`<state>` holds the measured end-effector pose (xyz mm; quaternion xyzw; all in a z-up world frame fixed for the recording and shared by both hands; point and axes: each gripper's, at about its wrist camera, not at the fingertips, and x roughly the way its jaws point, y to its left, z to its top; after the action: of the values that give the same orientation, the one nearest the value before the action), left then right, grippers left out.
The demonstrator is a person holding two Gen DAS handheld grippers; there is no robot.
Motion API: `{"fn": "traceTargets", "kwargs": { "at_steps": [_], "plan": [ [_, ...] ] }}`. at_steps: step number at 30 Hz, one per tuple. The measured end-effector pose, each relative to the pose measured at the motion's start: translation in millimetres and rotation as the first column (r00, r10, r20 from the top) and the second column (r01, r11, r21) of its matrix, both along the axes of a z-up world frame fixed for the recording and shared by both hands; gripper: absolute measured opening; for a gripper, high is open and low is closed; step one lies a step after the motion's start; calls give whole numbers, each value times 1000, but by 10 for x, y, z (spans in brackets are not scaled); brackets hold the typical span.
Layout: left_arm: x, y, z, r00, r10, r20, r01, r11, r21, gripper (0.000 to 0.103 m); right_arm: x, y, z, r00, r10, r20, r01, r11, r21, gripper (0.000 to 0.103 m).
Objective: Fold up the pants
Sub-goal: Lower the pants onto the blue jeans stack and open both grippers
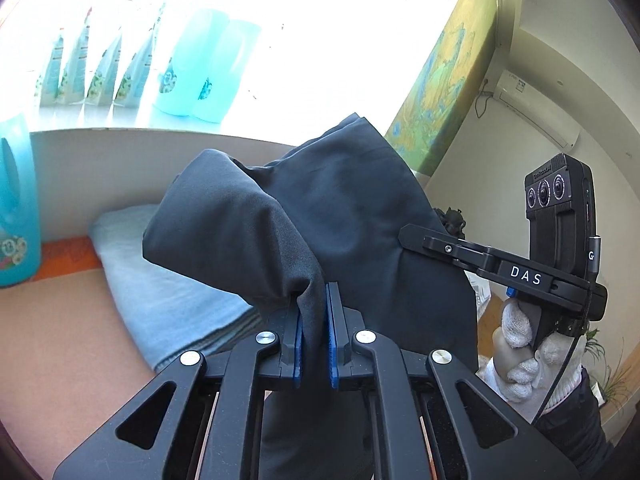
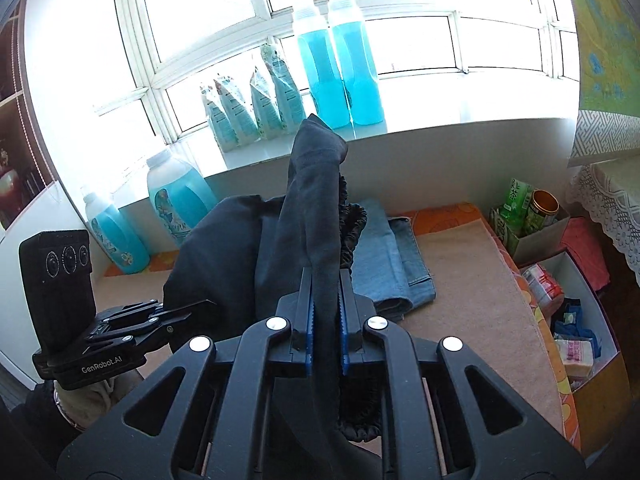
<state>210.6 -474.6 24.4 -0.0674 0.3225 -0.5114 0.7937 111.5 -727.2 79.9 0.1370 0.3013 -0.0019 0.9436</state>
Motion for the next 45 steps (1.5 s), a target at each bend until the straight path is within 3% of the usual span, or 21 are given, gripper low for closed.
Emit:
{"fn": "traceTargets", "kwargs": {
  "at_steps": [9,19,24,26,30,31,34,37,43,45],
  "plan": [
    [683,-26,-28,998,39,44,-39,999,15,8,926,-51,-107,1000,16,-2,-16,1000,0,10],
    [1343,-470,-371,997,82,16,-83,995,52,8,1819,-364,-658,997,6,-76,-6,1000,-5,7],
    [1543,-583,-797,992,126,5,-125,977,173,8,2109,-608,-1126,986,-51,-160,46,998,-39,7],
    [1635,-539,-953,981,195,5,-190,954,232,20,2215,-684,-1291,976,-86,-200,74,995,-68,8],
    [1691,-339,-1048,968,251,5,-243,932,269,33,2268,-785,-1388,969,-120,-216,103,991,-89,11],
    [1681,-280,-1041,966,257,13,-251,930,269,40,2274,-783,-1382,967,-133,-218,113,988,-106,15],
    [1622,-133,-1013,962,273,23,-269,925,267,41,2236,-766,-1296,961,-178,-211,143,975,-171,31],
    [1538,-71,-1016,964,266,10,-258,926,275,41,2111,-768,-1168,965,-182,-190,152,975,-161,32],
    [1281,-45,-1276,962,188,-199,-140,963,231,41,1639,-699,-995,967,-205,-150,186,973,-136,53],
    [1140,-35,-1344,958,173,-228,-123,968,221,41,1462,-719,-1046,957,-242,-160,223,966,-127,60]
  ]
}}
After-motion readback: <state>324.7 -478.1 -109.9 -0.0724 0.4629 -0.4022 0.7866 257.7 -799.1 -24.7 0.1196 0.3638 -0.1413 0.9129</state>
